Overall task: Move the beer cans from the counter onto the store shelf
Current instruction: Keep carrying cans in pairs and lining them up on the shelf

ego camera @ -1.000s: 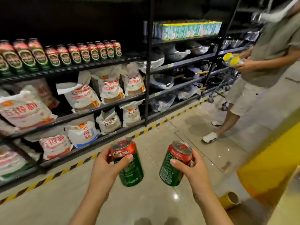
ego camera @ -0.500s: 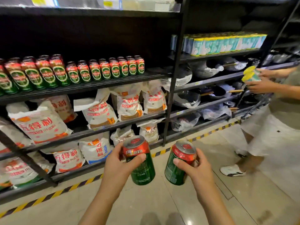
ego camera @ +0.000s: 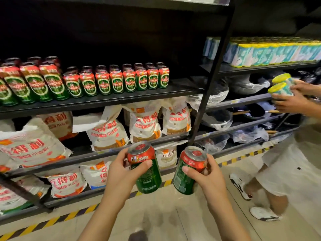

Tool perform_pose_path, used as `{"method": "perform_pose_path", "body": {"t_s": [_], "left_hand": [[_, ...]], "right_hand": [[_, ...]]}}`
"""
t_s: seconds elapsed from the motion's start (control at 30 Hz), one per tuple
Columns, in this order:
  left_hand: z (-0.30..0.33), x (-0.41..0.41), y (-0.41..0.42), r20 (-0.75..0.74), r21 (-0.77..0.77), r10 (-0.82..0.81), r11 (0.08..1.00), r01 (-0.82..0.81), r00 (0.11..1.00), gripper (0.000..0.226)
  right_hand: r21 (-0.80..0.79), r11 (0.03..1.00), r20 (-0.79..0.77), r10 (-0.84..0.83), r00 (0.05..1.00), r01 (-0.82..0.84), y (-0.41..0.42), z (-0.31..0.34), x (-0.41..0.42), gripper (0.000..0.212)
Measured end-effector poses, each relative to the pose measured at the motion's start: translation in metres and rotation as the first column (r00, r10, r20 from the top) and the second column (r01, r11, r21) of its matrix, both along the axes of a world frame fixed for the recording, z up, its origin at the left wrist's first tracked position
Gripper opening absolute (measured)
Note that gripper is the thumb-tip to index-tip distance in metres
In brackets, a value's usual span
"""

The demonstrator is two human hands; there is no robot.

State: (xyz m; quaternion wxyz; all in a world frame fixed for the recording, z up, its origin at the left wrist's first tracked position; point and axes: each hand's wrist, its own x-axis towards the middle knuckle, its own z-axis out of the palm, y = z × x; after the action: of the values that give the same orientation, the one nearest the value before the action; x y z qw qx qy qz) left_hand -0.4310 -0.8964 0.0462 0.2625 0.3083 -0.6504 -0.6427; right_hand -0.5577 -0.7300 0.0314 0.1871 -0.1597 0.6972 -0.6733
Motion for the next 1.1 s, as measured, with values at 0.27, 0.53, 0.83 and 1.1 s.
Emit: {"method": "perform_pose_path", "body": {"t_s": [0.27,0.53,0.83,1.1], "left_hand": [[0.013,-0.118,-0.105,-0.028,-0.051,-0.062,0.997,0.060,0.998,0.057],[0.015,-0.207,-0.158,0.009,-0.074,-0.072,0.995,0.072,0.997,0.047],[0.027,-0.324,-0.167,-0.029,-0.082,-0.025,0.996,0.022,0.999,0.045],[0.024,-0.388,-0.167,-0.040,-0.049,-0.039,0.998,0.037,0.998,0.047]], "right_hand": [[-0.028,0.998,-0.050,-0.064,0.997,0.063,-0.098,0.013,-0.103,0.055],[-0.045,0.993,-0.030,-0.110,0.993,0.109,-0.140,0.012,-0.195,0.047],[-0.021,0.999,-0.040,-0.047,0.998,0.046,-0.169,0.021,-0.319,0.049],[-0.059,0.998,-0.049,-0.007,0.999,0.004,-0.184,0.022,-0.383,0.060]]}}
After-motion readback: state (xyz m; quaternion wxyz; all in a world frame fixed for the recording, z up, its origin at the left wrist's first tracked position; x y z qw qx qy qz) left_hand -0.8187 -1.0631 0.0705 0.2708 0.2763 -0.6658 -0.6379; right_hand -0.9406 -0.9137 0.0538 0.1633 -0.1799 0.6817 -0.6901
